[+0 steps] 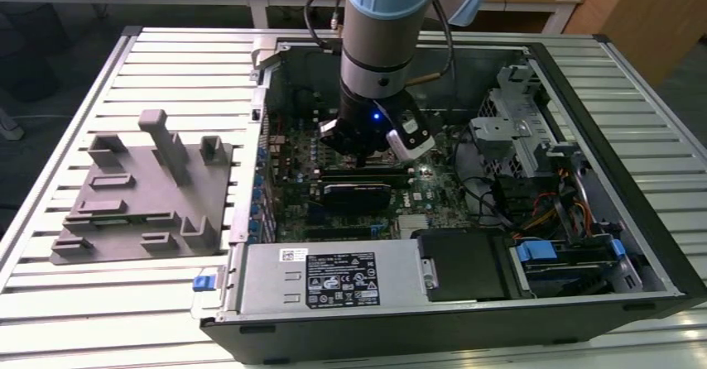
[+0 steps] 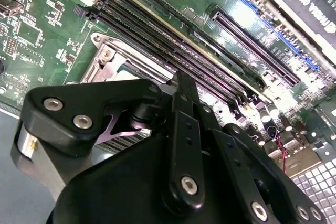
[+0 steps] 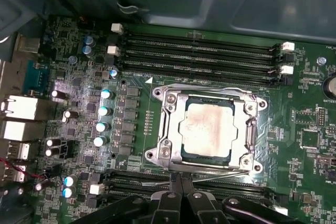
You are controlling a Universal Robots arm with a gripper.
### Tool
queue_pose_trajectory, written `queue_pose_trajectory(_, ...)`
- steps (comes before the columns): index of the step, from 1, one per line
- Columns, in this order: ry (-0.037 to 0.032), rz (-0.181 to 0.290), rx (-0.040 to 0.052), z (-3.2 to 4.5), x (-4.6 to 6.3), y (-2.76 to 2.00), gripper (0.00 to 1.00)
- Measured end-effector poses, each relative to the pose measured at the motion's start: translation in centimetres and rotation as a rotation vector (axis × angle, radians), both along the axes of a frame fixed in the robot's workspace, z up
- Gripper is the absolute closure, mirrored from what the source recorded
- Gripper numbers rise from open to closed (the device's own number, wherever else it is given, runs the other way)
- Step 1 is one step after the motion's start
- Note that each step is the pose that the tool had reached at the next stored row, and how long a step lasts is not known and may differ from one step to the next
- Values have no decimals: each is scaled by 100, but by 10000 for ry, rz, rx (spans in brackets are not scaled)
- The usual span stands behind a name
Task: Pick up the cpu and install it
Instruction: 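Install the second cpu locking lever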
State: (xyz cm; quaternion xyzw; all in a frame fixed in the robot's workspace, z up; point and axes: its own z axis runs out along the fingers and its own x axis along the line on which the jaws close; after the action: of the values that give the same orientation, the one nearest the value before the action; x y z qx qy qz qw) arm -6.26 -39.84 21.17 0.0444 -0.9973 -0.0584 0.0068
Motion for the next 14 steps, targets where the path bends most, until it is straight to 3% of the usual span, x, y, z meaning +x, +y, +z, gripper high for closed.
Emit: queue_pose_trajectory(14, 1, 1, 33, -28, 0, -14, 89)
